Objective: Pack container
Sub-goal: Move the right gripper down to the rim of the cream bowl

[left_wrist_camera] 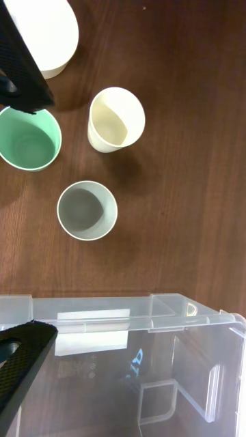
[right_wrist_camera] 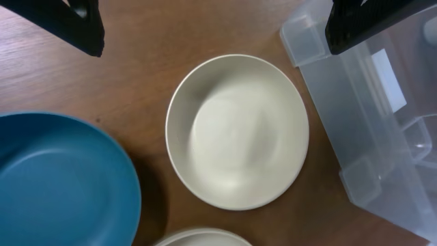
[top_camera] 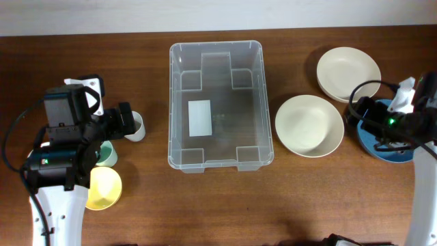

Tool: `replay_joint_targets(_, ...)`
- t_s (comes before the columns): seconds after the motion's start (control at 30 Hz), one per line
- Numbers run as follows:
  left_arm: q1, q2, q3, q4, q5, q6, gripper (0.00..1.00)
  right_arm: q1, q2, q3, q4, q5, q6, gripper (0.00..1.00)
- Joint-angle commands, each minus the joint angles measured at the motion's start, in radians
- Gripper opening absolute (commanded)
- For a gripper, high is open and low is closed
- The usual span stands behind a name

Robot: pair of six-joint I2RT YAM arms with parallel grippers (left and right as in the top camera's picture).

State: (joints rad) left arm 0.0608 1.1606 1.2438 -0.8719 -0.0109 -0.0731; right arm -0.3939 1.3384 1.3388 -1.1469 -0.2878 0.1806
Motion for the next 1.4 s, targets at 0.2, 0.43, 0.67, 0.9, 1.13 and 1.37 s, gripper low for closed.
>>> replay_joint_targets(0.2,0.001,0.003,0.019,-0.001,0.014,-0.009,0.99,-0.057,0.009,-0.325,0.245,-0.150,-0.038,0.99)
replay_joint_targets(0.43,0.001,0.003,0.018,-0.001,0.014,-0.009,0.99,-0.079,0.010,-0.496,0.444,-0.147,-0.014,0.99)
replay_joint_targets(0.67,0.001,0.003,0.018,-0.001,0.014,-0.009,0.99,-0.079,0.011,-0.644,0.642,-0.146,0.085,0.99)
replay_joint_targets(0.9,0.001,0.003,0.018,-0.001,0.014,-0.009,0.99,-0.079,0.011,-0.776,0.887,-0.145,0.208,0.99)
replay_joint_targets(1.13,0.001,0.003,0.018,-0.001,0.014,-0.009,0.99,-0.077,0.068,-0.790,0.943,-0.096,0.221,0.99)
replay_joint_targets(1.37,0.001,0.003,0.018,-0.001,0.014,-0.009,0.99,-0.077,0.199,-0.790,0.954,-0.095,0.221,0.98)
